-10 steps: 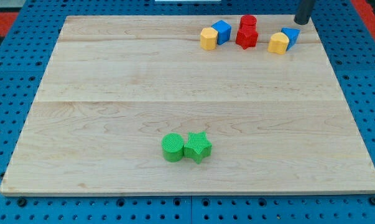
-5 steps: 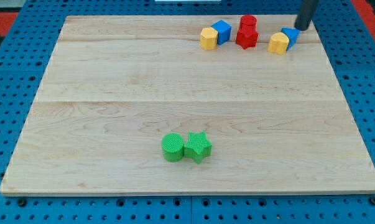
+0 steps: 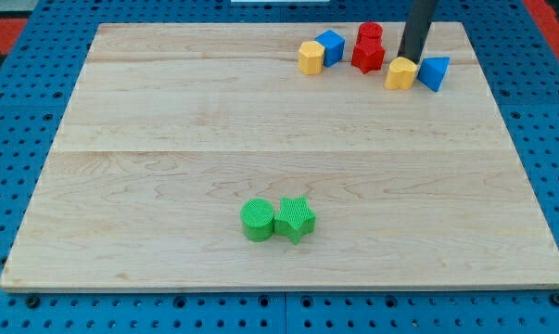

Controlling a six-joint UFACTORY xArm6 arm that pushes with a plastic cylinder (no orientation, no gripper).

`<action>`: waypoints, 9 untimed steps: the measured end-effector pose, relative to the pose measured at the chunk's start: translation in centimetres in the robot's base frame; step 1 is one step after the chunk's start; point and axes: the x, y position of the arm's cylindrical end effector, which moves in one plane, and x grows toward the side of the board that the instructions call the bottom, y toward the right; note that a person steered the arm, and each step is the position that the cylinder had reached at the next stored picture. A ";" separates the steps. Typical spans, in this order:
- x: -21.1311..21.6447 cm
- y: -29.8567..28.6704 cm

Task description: Move blue triangle towards the bottom right of the board

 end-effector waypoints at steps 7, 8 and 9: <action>10.3 2.1; 12.6 2.6; 14.8 2.6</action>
